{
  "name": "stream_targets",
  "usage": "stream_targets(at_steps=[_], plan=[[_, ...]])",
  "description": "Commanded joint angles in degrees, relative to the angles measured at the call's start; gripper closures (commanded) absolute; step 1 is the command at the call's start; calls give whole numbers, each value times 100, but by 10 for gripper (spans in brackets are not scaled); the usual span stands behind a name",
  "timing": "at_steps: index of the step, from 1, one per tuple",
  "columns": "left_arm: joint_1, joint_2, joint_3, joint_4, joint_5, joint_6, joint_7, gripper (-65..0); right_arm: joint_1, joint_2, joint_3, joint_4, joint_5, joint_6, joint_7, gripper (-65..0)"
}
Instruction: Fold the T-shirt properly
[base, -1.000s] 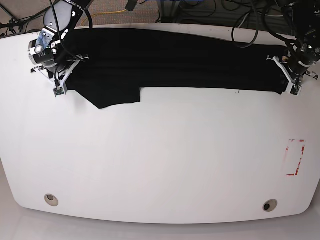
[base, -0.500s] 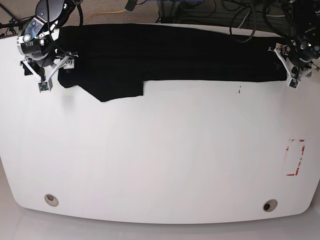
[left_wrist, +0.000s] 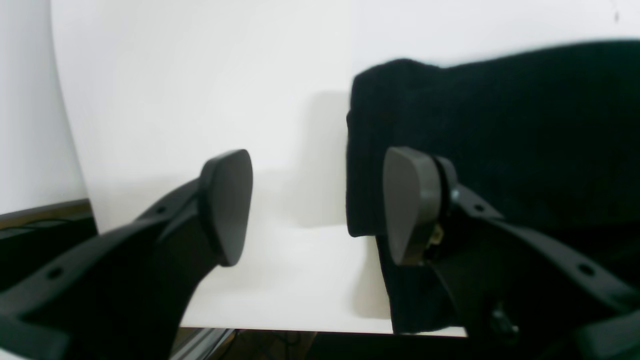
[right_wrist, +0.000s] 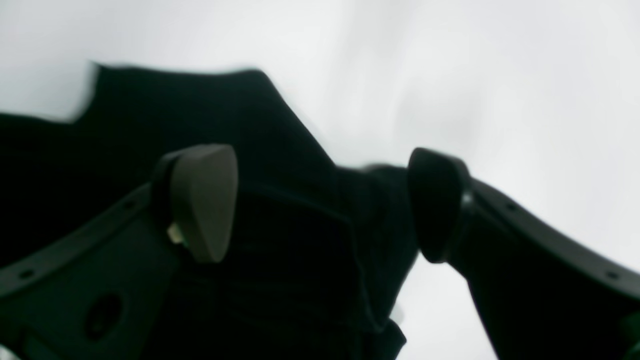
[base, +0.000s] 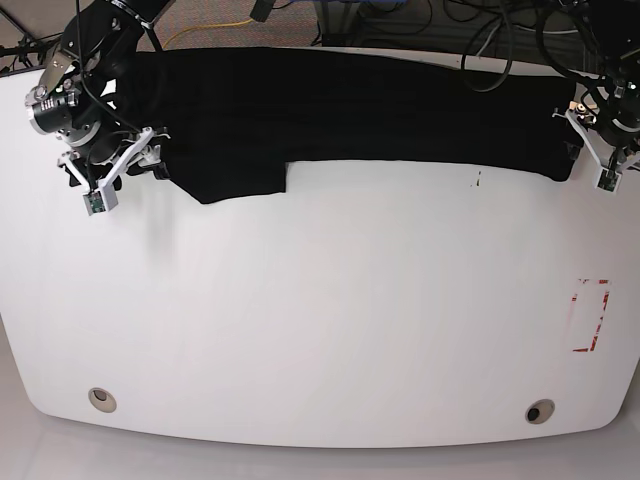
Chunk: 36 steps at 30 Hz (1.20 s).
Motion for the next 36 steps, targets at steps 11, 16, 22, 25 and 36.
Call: stream_targets(at_steps=[11,16,22,25,36], plan=[[147,-102,-363,60,30,34,-54,-386,711,66,-821,-938,-573,3,177,-496],[244,-111,-363,60,39,34,-54,-386,1018,75,-1208,-1588,-1031,3,494,-496],[507,-32,-503,95,-14,34,-54,-385,1115,57,-1304,-2116,-1198,3,634,-495],[507,91,-547,95,-14,34,-54,-385,1133,49,-1313,-2300,-1189,3,845,-495],[402,425,-512,-283,39,34,-80,-385,1115,49,-1313,-2661,-1189,3,1074,-165]])
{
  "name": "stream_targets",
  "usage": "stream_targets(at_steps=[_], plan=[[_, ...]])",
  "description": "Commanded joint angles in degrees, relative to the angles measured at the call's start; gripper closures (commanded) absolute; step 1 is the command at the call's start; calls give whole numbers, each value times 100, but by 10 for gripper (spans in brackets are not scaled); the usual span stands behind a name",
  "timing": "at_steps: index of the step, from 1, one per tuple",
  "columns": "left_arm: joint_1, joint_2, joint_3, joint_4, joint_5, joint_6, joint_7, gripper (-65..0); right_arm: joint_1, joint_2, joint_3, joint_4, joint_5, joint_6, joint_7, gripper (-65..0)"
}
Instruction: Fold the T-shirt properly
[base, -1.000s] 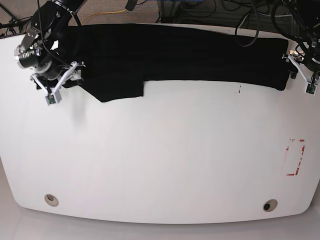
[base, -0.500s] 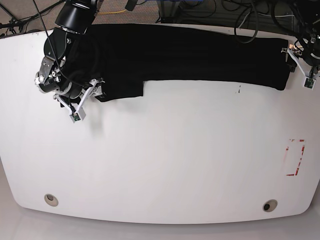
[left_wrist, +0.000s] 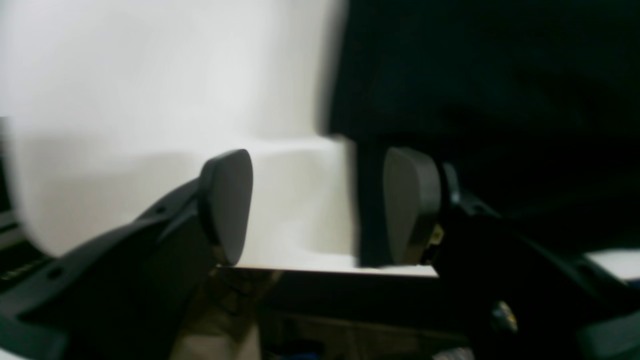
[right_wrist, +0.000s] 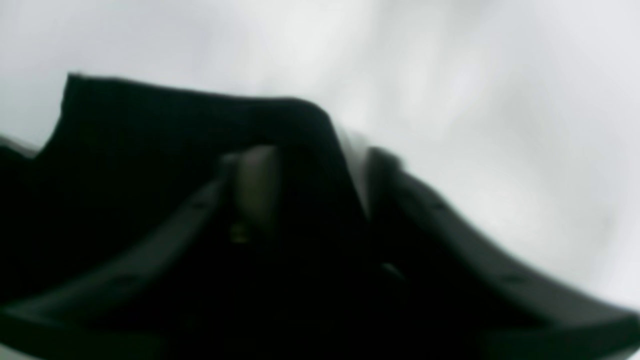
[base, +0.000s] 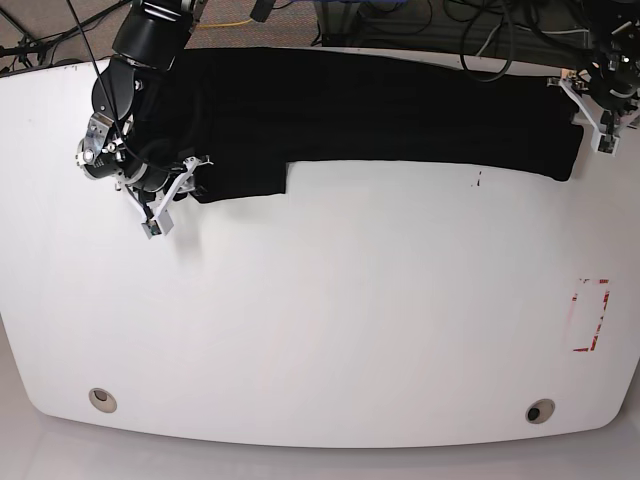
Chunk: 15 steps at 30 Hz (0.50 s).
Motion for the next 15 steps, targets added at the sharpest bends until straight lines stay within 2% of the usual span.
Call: stream_targets(at_steps=[1,2,4,15], plan=[[-136,-95,-31,25,-25,18,-69,-385,75,49,-2,63,5,10,-10,-124],[-171,-95,-31,-36,-16,18,-69,-385,75,49,-2,107,13,10,-37,-70],[-171,-86,-31,-186,-16,18,-69,-385,48,49,-2,300,13,10,-54,-30],[-189,-236,-31,-854,-16,18,-69,-385,-549,-162,42,2322,101,10,-810,-25]])
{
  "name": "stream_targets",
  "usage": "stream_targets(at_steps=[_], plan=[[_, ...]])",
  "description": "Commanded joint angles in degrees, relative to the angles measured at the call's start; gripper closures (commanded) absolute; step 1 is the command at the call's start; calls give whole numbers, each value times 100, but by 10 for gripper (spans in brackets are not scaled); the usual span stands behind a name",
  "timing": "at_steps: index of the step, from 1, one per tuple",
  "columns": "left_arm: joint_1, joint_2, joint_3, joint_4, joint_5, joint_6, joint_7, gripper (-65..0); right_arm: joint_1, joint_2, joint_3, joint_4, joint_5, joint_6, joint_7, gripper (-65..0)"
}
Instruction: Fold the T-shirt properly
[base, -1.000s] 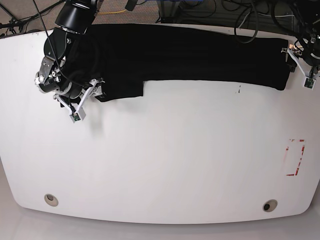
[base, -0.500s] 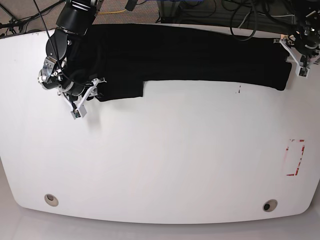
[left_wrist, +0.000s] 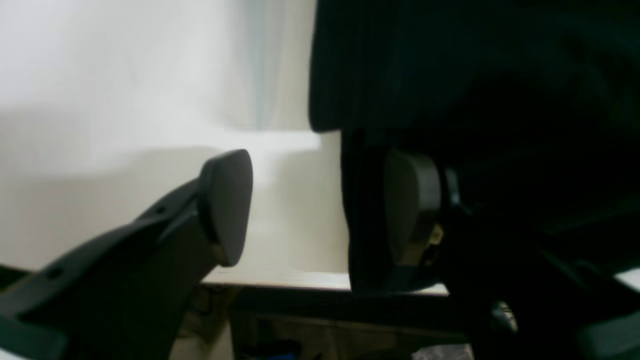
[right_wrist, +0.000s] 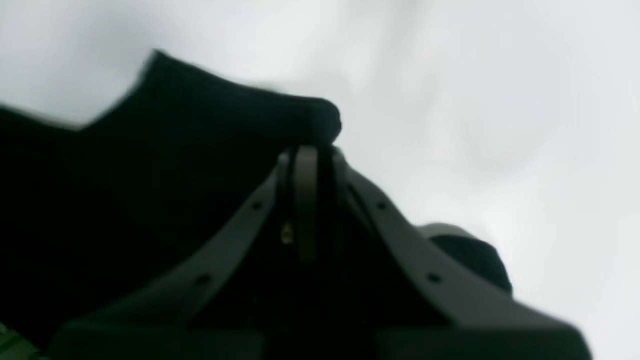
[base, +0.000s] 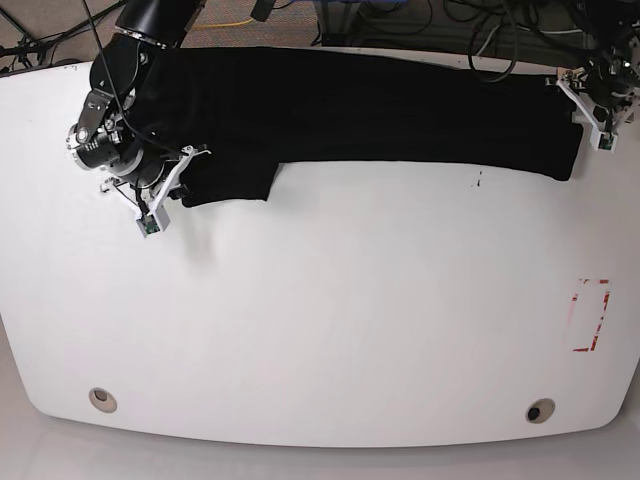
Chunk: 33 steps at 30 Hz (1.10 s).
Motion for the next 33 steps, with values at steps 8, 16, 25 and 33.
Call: stream_targets(at_steps=[8,16,25,33], plan=[[25,-100,-5,20,74,14,23,-385,-730,58,352,766,1350,-1,-410,-22],[25,-118,39,12,74,14,23,-385,-1530,102,853,766,2027,-1,-410,-22],[25,-232,364,-199,373,14,5,-385,-1698,129,1205,678,2009,-1,-375,-27],[25,-267,382,-419,390,14,-452,-385,-1750,533,1231,652,2009,-1,-383,-67]])
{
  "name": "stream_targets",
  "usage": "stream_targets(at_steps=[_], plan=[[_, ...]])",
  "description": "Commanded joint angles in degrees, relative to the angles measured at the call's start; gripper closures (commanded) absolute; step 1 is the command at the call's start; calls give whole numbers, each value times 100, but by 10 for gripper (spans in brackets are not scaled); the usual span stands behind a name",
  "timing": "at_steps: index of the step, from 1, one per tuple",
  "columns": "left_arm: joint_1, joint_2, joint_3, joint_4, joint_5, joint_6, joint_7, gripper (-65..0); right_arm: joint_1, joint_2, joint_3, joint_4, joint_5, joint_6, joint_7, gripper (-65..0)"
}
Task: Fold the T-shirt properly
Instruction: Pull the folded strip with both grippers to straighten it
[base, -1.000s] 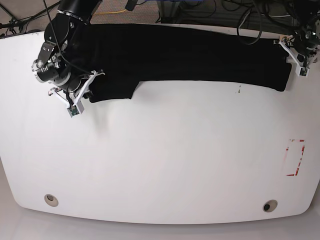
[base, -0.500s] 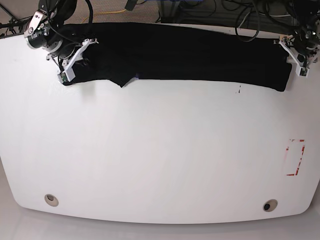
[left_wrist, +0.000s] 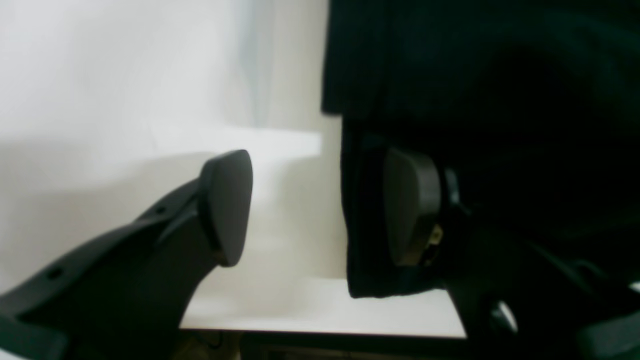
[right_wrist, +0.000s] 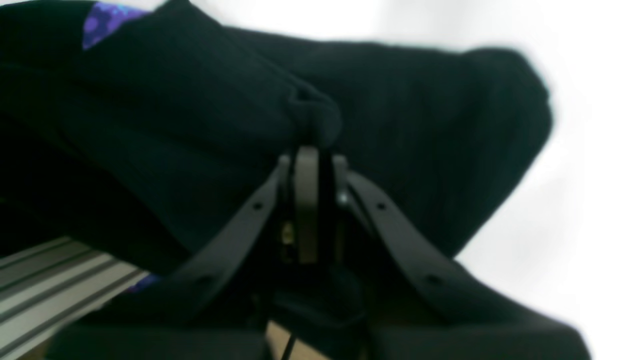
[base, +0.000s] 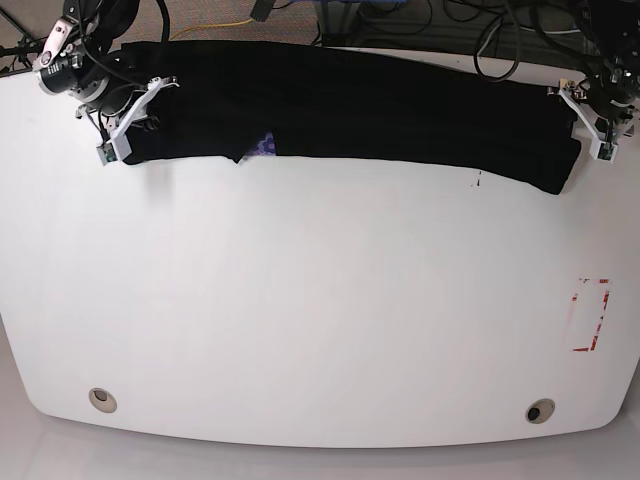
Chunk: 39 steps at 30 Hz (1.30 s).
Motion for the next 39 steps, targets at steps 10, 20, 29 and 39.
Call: stream_targets(at_steps=[10,20,29,39], plan=[[27,-132,21,80,211,-6,239,-385,-335,199,372,318,167,8,43,-536],[36,-132,-14,528,202,-6,239,-385,-652,199,-59,292,1714,8,52,-431],[36,-123,-14,563,202,-6,239,-385,-538,-302,-252,-7,774,8,131,-149],[36,-88,21,511,202,-6,239,-385,34,-241,-252,-930,-580,8,447,-125]])
